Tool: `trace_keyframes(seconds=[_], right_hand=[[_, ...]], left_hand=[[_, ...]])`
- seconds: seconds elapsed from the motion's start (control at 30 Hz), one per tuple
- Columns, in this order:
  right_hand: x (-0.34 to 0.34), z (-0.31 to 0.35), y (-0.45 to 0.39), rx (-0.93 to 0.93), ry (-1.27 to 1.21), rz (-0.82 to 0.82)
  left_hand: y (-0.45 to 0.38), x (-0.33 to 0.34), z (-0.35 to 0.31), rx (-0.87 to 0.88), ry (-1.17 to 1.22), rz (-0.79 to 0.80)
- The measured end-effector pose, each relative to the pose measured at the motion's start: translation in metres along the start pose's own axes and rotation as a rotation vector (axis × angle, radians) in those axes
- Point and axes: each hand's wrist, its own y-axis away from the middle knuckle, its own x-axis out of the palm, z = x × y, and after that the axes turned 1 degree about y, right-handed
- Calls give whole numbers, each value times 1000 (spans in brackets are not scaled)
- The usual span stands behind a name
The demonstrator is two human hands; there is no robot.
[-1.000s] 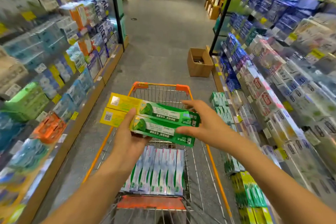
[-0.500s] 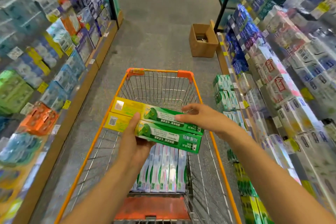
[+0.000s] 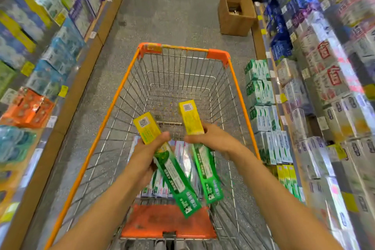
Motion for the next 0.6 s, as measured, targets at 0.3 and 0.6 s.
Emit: trace_keyframes(seconds=[0.3,0.6], right_hand=[[63,-131,-110,348,-114,-172],[119,-182,-178,355,76,-215]], left_hand=[[-54,-81,13,-35,-21,-81],[-97,-101,41,-16,-103,-67]])
